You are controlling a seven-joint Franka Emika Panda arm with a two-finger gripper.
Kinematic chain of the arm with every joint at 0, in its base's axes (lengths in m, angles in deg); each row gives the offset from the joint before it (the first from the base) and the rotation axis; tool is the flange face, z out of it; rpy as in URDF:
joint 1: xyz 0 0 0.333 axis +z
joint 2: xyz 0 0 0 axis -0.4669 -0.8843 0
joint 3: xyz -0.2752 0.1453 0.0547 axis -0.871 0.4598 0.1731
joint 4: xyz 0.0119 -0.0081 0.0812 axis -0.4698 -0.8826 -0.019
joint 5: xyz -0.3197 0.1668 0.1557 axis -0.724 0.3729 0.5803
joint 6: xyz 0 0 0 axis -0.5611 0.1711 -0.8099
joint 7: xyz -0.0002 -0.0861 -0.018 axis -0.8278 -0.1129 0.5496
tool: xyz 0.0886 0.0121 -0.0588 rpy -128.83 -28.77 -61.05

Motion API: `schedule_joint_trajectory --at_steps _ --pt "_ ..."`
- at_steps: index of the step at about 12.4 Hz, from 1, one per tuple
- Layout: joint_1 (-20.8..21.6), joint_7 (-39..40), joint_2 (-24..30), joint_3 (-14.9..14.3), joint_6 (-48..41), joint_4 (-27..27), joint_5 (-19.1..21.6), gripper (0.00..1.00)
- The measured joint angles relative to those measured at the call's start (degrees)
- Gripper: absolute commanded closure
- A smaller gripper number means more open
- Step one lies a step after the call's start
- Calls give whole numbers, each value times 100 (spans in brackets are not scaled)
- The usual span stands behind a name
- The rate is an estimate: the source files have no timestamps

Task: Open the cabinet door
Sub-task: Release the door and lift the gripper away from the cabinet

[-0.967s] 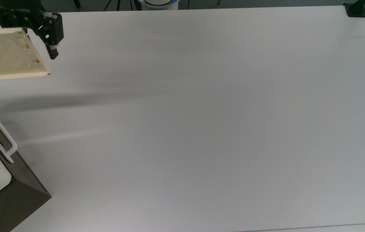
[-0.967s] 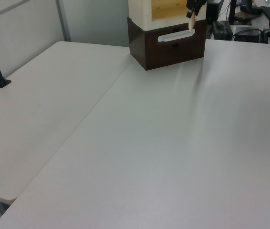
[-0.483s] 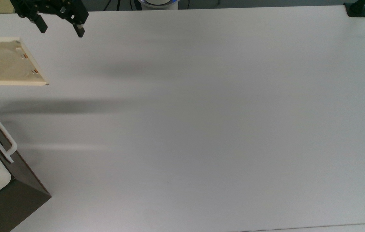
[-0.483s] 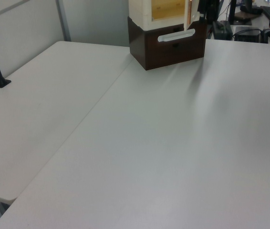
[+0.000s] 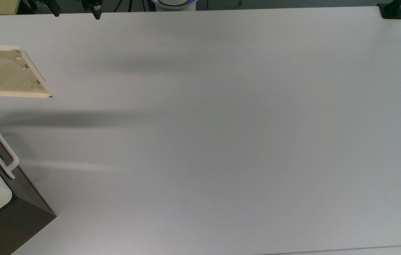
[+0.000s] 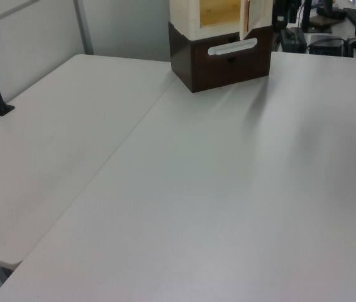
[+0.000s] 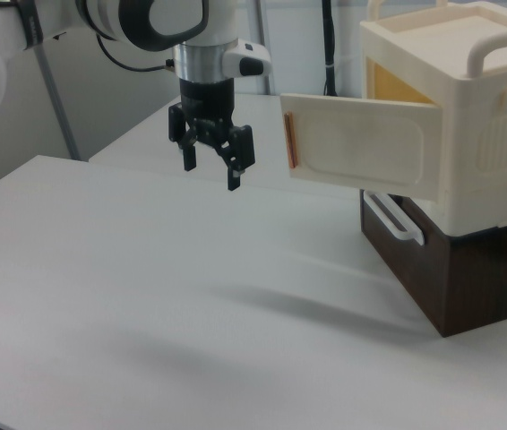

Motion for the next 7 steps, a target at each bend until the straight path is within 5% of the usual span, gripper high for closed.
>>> schedule_joint_trajectory --at_steps 7 --pt "124 -14 256 92 -310 1 -213 0"
